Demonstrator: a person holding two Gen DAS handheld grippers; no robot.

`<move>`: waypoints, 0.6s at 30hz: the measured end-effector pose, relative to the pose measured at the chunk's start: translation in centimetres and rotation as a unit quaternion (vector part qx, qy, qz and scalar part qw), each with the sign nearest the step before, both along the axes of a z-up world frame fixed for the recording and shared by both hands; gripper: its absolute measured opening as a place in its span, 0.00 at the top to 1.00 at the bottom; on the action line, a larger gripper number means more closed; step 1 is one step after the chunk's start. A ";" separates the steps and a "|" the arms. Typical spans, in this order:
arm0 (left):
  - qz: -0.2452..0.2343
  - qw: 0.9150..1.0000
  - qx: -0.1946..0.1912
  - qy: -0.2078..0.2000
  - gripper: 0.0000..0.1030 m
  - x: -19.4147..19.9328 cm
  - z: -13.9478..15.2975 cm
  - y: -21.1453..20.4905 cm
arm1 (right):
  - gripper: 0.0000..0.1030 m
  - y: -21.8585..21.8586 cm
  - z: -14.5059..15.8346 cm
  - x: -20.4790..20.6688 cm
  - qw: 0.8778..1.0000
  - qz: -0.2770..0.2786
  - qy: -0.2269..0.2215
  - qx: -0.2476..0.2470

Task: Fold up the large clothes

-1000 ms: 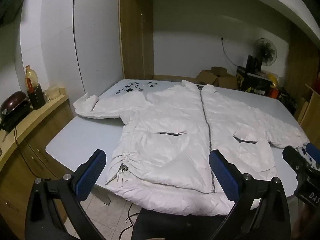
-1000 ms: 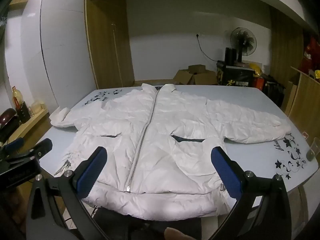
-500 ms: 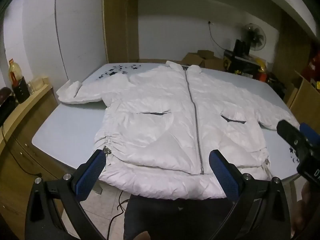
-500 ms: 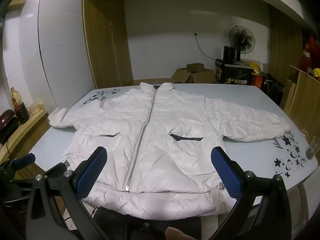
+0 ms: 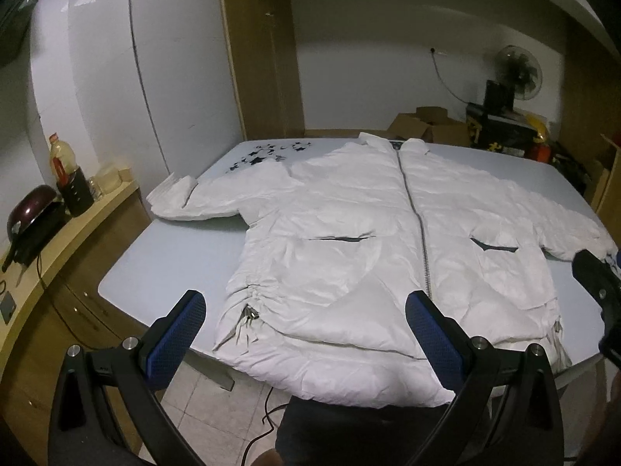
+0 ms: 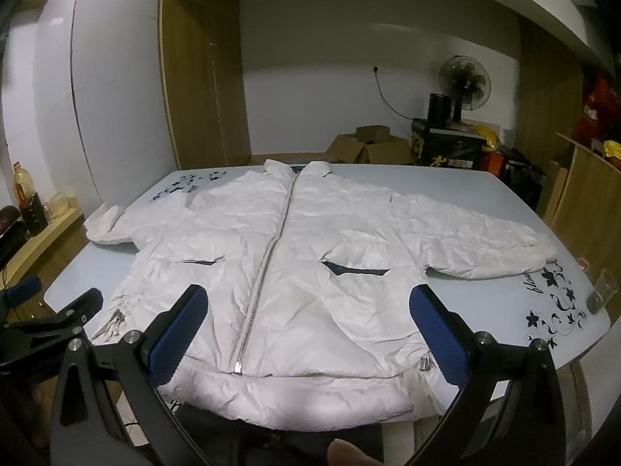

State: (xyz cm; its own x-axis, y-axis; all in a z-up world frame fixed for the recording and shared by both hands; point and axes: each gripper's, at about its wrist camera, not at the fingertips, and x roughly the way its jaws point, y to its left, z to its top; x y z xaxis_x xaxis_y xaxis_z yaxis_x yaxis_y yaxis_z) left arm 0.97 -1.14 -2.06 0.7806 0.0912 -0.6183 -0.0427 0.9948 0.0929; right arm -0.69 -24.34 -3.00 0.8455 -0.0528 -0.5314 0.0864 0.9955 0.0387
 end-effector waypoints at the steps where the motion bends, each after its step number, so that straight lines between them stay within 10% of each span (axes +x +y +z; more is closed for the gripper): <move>1: -0.003 1.000 0.001 -0.002 0.00 -0.2 -0.1 -0.1 | 0.00 0.0 -0.1 0.2 1.000 -0.001 0.004 0.002; 18: -0.015 1.000 -0.004 -0.004 0.00 -0.3 -0.6 -0.7 | 0.00 -0.7 -0.9 0.6 0.999 -0.016 0.034 0.010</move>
State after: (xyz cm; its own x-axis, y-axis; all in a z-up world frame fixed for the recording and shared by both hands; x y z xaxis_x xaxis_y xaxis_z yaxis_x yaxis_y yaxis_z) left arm 0.67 -1.82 -2.65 0.7882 0.0628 -0.6122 -0.0129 0.9963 0.0855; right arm -0.12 -25.01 -3.87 0.8048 -0.0688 -0.5895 0.1221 0.9912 0.0510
